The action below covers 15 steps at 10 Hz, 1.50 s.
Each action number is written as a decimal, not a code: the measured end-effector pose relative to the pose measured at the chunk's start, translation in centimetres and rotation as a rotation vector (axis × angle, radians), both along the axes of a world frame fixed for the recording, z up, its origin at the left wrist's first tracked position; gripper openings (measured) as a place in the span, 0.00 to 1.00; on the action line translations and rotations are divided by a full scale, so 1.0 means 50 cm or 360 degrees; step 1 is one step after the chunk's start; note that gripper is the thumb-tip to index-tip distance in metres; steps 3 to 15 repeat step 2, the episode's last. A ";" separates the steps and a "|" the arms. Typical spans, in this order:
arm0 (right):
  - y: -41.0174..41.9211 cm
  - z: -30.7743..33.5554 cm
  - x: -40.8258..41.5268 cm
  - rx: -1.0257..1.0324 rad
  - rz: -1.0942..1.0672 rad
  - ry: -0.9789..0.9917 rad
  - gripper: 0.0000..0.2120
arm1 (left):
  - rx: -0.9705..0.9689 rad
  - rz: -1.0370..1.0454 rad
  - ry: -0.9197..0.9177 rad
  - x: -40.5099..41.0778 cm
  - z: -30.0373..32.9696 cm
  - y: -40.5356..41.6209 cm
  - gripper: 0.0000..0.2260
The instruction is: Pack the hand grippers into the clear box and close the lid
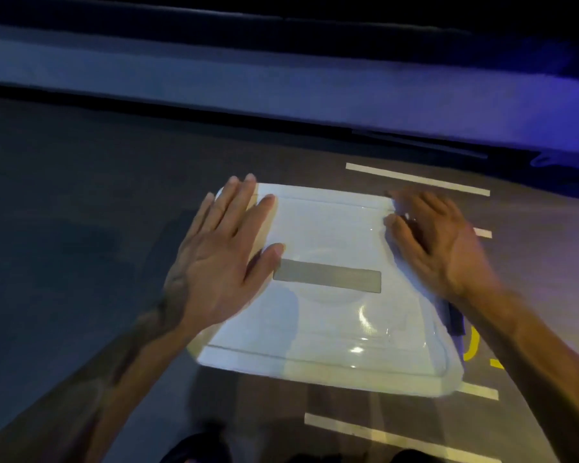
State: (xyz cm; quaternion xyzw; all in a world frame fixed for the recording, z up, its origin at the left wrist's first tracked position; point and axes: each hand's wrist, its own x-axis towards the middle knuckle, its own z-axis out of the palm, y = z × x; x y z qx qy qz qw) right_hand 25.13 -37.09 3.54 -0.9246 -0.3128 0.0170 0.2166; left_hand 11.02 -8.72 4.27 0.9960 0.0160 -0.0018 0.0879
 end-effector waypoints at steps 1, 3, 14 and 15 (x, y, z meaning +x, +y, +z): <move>-0.002 0.006 -0.004 -0.0112 -0.0018 0.0008 0.21 | -0.0064 0.0000 -0.0049 -0.009 0.011 -0.006 0.28; 0.025 0.065 -0.007 -0.0126 -0.0139 0.0196 0.21 | -0.0107 0.0012 0.0064 0.007 0.041 0.005 0.27; 0.025 0.065 -0.007 -0.0126 -0.0139 0.0196 0.21 | -0.0107 0.0012 0.0064 0.007 0.041 0.005 0.27; 0.025 0.065 -0.007 -0.0126 -0.0139 0.0196 0.21 | -0.0107 0.0012 0.0064 0.007 0.041 0.005 0.27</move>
